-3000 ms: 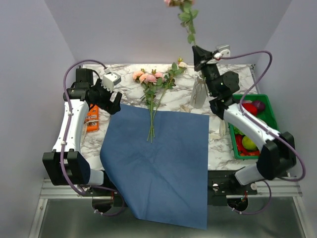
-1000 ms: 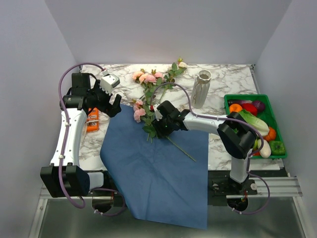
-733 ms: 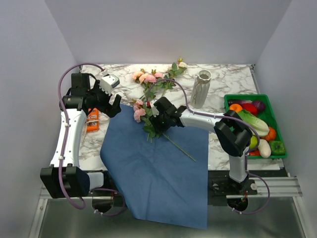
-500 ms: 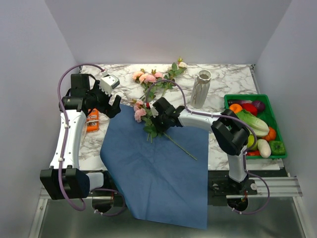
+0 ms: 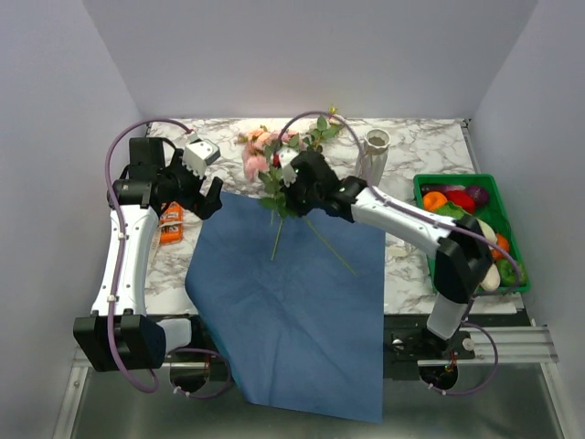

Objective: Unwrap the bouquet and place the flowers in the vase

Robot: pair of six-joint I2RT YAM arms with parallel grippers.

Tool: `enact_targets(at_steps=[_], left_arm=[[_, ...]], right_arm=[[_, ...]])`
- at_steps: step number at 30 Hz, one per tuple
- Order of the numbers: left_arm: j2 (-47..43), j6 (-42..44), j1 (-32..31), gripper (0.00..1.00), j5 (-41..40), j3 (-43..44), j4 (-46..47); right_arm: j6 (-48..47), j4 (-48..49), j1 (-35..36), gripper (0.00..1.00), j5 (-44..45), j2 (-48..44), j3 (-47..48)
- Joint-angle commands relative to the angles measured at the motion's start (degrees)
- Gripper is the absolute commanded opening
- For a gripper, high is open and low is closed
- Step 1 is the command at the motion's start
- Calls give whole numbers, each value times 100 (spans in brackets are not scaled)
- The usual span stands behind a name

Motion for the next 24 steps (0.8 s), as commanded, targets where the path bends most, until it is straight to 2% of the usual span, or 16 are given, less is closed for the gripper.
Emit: enact_targets(at_steps=[1,6,10,15,24], left_arm=[[-153,72,90,99,-37,22,-127],[-127,54,126,99,16,49,-170],[-100,54,135,99,33,84,-188],[-74,63,152,99,33,172,-214],[14,107,161,99,42,251,-302]], right_arm=[[-594,441,31,1,739,-1093,793],[-1150,1598,-223,1,1284,-1884,1145],[-1098,2321,-943,1,1337,-2105,1348],[-1264,4032,-1805,1,1399,-2246,1014],[-1098,5301,-2474,1,1451,-1991,566]])
